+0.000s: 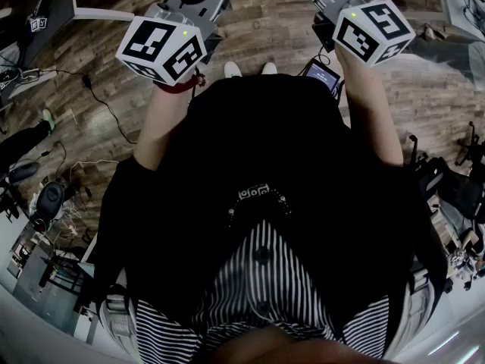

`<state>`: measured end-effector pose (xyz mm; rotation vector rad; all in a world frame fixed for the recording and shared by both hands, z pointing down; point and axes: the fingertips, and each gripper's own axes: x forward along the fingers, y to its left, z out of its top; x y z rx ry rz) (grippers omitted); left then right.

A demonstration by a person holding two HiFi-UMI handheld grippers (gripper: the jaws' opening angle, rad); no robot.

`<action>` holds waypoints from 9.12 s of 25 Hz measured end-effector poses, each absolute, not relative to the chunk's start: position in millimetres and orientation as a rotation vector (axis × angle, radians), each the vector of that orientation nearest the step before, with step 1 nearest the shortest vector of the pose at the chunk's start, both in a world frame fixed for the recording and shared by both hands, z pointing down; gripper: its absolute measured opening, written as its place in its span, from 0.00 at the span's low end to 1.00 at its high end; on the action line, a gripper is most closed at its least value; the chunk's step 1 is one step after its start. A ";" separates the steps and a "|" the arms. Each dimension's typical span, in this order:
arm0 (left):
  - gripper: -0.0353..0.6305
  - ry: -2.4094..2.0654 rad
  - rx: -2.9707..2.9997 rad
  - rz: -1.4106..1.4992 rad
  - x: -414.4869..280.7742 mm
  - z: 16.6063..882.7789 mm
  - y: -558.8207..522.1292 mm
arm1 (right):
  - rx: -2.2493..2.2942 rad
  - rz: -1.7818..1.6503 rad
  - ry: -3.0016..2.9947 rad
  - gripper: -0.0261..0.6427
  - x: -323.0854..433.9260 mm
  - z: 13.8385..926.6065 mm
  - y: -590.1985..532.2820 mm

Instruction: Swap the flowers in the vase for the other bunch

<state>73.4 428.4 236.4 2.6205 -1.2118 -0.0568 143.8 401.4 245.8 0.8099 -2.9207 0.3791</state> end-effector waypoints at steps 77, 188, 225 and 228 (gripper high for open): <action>0.06 -0.856 2.691 -0.093 -5.7 262.8 199.7 | 0.852 0.617 -2.920 0.04 47.6 240.1 189.6; 0.06 -0.795 2.582 0.056 23.1 297.4 -182.2 | 0.979 0.738 -2.834 0.15 112.3 306.6 -201.0; 0.06 -1.061 2.415 0.008 -60.6 317.4 -178.0 | 0.985 0.595 -2.496 0.73 116.0 429.2 -226.1; 0.06 -1.069 2.398 0.014 -71.2 323.5 -174.2 | 0.996 0.709 -2.474 0.76 123.7 456.4 -221.5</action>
